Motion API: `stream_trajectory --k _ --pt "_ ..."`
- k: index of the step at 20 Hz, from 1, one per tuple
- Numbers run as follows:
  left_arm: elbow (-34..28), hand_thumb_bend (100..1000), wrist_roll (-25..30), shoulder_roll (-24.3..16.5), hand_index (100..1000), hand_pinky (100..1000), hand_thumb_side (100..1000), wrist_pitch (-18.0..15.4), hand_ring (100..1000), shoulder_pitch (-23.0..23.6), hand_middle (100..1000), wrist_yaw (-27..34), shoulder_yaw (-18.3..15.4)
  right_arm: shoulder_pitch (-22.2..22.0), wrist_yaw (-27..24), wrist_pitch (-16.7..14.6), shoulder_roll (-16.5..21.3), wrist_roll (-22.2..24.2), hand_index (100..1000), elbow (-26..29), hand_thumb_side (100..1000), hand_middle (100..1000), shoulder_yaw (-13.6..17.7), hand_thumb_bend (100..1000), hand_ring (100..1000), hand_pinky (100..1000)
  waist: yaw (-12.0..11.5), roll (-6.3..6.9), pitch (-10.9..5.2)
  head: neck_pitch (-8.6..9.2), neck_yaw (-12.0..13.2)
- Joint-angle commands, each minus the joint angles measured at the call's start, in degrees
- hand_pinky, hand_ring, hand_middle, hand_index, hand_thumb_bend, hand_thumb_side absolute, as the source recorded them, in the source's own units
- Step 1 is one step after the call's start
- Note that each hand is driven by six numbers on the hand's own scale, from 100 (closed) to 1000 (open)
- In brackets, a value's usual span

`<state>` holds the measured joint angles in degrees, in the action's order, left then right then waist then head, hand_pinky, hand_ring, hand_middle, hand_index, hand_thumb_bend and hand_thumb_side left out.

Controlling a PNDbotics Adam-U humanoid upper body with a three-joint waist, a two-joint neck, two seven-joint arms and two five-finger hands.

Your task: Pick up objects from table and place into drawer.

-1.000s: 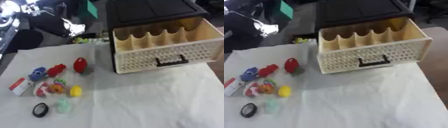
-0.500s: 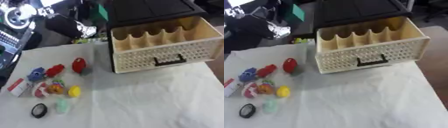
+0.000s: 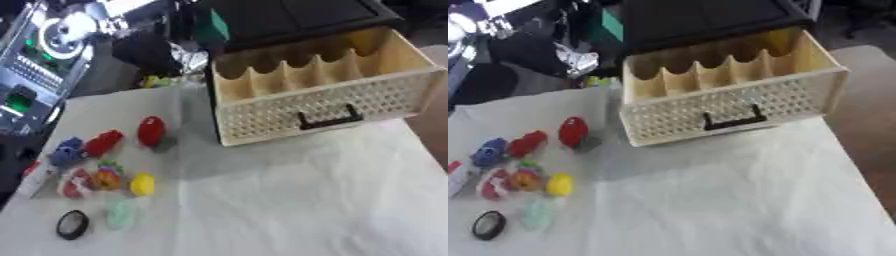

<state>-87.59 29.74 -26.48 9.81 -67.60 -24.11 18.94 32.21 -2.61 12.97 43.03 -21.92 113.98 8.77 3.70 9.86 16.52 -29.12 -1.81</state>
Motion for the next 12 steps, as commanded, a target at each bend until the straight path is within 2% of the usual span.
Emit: stream_trajectory --k 1,6,9,12 --pt "1.6 100 -1.38 -0.11 523 281 371 -0.37 435 -1.47 412 -0.97 -0.5 0.79 -0.33 0.25 0.73 0.04 719 0.61 1000 350 0.54 391 362 372 0.06 -0.41 -0.89 0.28 0.33" --pt "2.84 100 -2.39 0.54 550 293 372 -1.43 446 -1.82 428 -1.34 -0.19 0.77 -0.49 0.44 0.33 -0.01 718 0.61 1000 350 0.72 389 361 371 0.3 -0.15 -0.66 0.35 0.61" --pt "3.45 100 -2.68 0.84 631 308 374 -1.69 462 -1.9 452 -1.91 0.09 0.95 -0.62 0.41 0.21 0.01 717 0.61 1000 350 0.73 388 361 371 0.48 -0.09 -0.58 0.51 0.85" --pt "3.89 100 -2.76 1.1 641 312 371 -2.23 466 -1.96 455 -2.87 0.35 1.02 -0.69 0.41 0.08 -0.01 717 0.61 1000 350 0.81 387 361 371 0.6 -0.06 -0.57 0.56 0.94"
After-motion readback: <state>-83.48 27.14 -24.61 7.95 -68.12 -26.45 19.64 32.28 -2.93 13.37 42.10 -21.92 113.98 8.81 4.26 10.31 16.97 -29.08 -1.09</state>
